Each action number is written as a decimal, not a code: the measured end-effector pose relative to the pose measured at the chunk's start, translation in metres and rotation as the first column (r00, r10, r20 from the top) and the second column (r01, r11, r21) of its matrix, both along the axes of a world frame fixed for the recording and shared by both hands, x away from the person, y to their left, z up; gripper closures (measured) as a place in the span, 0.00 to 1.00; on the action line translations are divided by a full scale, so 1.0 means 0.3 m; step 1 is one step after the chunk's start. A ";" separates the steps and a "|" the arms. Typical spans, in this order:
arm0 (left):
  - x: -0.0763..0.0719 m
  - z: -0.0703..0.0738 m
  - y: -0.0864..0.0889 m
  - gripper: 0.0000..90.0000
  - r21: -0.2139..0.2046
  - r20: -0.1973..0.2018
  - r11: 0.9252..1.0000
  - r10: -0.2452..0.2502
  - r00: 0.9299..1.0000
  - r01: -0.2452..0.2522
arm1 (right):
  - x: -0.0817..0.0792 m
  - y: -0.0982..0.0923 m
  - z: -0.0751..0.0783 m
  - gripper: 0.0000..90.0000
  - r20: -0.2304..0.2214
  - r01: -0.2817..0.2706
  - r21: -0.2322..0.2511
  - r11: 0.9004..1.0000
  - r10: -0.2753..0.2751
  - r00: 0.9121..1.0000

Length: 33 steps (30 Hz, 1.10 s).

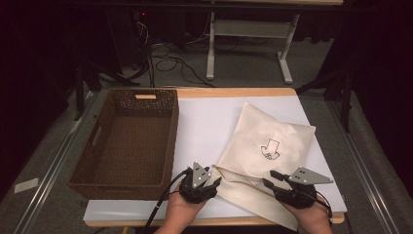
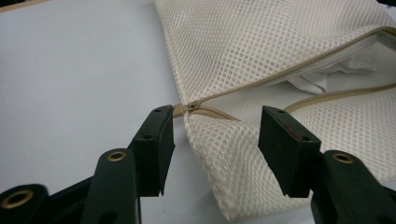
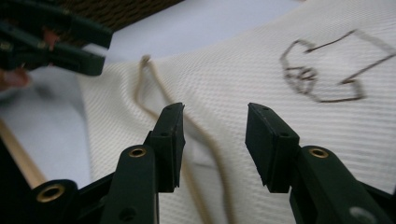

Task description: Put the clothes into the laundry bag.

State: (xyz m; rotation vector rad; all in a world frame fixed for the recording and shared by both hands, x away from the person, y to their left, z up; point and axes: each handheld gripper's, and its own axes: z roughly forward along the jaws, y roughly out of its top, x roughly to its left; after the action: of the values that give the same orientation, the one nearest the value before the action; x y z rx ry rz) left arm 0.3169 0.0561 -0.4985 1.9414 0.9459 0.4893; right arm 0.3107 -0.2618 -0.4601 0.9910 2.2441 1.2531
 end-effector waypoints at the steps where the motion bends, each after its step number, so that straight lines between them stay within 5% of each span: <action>1: 0.006 -0.005 -0.003 0.50 0.002 -0.002 1.000 0.003 1.000 -0.003 | -0.001 -0.015 0.007 0.64 0.011 0.027 0.002 1.000 -0.027 1.000; 7: 0.053 -0.056 -0.016 0.47 0.059 -0.064 0.998 -0.001 0.998 0.005 | 0.026 -0.129 -0.020 0.56 0.003 0.190 -0.012 0.982 -0.190 0.982; 11: 0.085 -0.069 -0.023 0.47 0.033 -0.104 0.999 -0.013 0.994 0.016 | 0.051 -0.204 -0.071 0.44 -0.035 0.296 -0.066 0.953 -0.299 0.954; 14: 0.100 -0.076 -0.033 0.52 0.021 -0.138 0.999 -0.042 0.990 0.045 | 0.069 -0.256 -0.102 0.37 -0.088 0.362 -0.057 0.930 -0.366 0.926; 18: 0.110 -0.087 -0.039 0.65 -0.003 -0.175 0.999 -0.048 0.983 0.048 | 0.074 -0.284 -0.131 0.36 -0.156 0.377 -0.060 0.924 -0.381 0.911; 20: 0.114 -0.087 -0.038 0.71 -0.013 -0.180 0.999 -0.051 0.982 0.050 | 0.076 -0.285 -0.144 0.42 -0.177 0.367 -0.068 0.928 -0.373 0.911; 23: 0.113 -0.087 -0.037 0.82 -0.016 -0.182 0.998 -0.069 0.981 0.067 | 0.078 -0.268 -0.158 0.59 -0.208 0.308 -0.083 0.948 -0.319 0.925; 29: 0.093 -0.075 -0.030 0.93 -0.009 -0.144 0.997 -0.073 0.987 0.073 | 0.096 -0.268 -0.159 0.96 -0.190 0.307 -0.107 0.946 -0.322 0.927; 33: 0.079 -0.068 -0.016 0.94 -0.005 -0.120 0.998 -0.059 0.991 0.059 | 0.116 -0.256 -0.157 0.99 -0.184 0.275 -0.115 0.954 -0.293 0.938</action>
State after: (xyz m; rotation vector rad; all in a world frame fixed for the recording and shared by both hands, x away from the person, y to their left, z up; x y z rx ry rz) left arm 0.3406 0.0514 -0.5188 2.0092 0.9613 0.3405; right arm 0.3456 -0.3384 -0.5074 1.4033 2.1764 0.9593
